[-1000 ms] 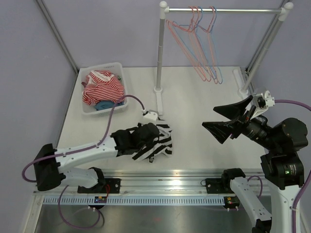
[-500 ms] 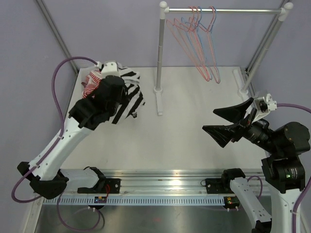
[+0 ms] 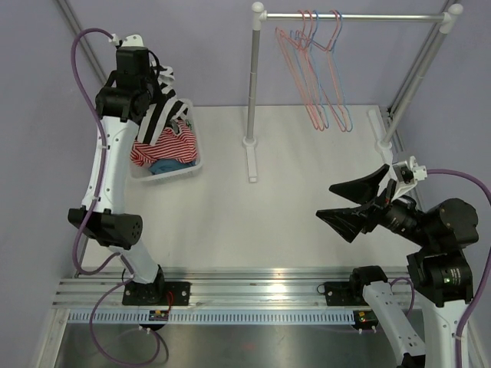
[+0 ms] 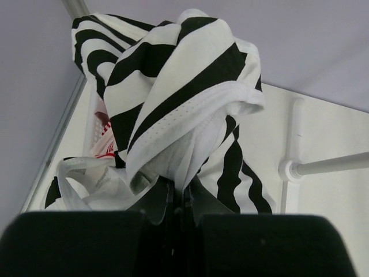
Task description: Remove the tank top from the hanger
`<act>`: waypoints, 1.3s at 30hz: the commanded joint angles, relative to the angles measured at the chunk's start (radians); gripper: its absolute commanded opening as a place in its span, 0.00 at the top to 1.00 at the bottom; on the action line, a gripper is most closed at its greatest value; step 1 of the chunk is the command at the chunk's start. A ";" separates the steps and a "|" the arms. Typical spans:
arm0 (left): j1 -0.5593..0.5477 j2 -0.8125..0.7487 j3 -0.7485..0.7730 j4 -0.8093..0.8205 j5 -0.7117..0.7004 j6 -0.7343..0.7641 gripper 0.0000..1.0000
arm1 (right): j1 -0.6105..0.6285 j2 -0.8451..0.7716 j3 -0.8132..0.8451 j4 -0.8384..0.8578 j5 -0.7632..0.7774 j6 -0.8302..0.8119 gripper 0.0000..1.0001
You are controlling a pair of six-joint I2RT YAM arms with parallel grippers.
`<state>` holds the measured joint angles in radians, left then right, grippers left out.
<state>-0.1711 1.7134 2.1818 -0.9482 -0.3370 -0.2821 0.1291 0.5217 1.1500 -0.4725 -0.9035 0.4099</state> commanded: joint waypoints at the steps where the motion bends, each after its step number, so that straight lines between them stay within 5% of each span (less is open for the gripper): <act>1: 0.062 0.063 0.055 0.078 0.136 0.067 1.00 | 0.004 -0.005 -0.038 0.073 -0.037 0.059 0.01; 8: 0.157 0.244 0.021 0.192 0.202 0.078 1.00 | 0.003 -0.018 -0.084 0.085 -0.029 0.104 0.01; 17: 0.245 0.569 0.001 0.071 0.226 -0.011 1.00 | 0.003 -0.037 -0.111 0.044 0.012 0.066 0.00; 24: 0.251 0.658 0.059 0.014 0.331 -0.022 0.95 | 0.003 -0.045 -0.116 0.009 0.025 0.047 0.00; 31: 0.254 0.496 0.133 -0.029 0.326 -0.028 0.63 | 0.003 -0.046 -0.101 -0.009 0.034 0.038 0.01; 35: 0.255 0.381 0.183 -0.052 0.310 -0.020 0.25 | 0.003 -0.037 -0.089 -0.017 0.037 0.033 0.00; 39: 0.257 0.263 0.194 -0.063 0.290 -0.011 0.02 | 0.003 -0.020 -0.069 -0.055 0.072 0.006 0.00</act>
<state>0.0872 2.1475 2.2990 -1.0035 -0.0589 -0.3019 0.1291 0.4839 1.0378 -0.5045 -0.8692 0.4469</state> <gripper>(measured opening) 0.946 0.993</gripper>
